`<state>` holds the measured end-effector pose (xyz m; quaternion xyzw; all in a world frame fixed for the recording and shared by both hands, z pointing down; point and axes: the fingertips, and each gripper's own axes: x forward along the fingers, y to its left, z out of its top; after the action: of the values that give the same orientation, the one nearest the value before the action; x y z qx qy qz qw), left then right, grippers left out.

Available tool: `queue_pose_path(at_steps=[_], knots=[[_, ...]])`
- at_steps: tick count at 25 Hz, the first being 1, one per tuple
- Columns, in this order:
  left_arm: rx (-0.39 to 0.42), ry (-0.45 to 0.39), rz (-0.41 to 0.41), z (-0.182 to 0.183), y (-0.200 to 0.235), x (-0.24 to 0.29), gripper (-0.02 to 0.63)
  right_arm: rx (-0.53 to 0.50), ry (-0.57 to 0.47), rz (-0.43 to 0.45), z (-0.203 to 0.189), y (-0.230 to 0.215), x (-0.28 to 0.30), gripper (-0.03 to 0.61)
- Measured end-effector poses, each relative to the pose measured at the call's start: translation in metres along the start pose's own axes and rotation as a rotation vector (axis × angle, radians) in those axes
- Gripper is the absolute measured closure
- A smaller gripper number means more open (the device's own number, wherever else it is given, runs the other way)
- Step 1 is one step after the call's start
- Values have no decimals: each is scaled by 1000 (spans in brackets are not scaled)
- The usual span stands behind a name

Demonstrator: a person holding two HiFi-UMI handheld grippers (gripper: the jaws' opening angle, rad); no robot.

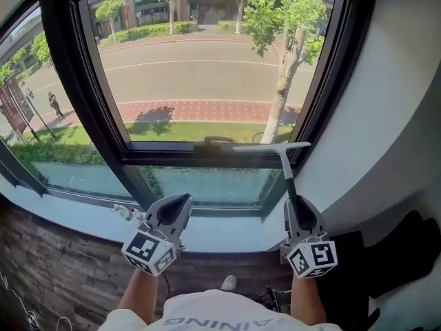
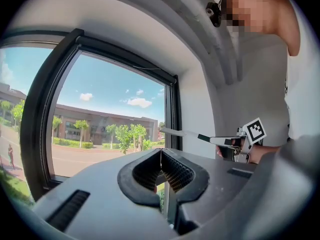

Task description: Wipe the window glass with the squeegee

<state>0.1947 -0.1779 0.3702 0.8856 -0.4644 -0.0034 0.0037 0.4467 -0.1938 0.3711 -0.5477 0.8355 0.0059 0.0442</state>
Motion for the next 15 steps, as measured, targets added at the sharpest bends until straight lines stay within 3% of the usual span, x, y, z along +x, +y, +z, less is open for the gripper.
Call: queue_pose_path(at_steps=[5, 15], knots=[[-3, 5, -4, -1, 7, 22, 597, -11, -84, 11, 35, -18, 41, 479], [19, -19, -42, 10, 39, 31, 597, -221, -362, -89, 232, -34, 165, 479]])
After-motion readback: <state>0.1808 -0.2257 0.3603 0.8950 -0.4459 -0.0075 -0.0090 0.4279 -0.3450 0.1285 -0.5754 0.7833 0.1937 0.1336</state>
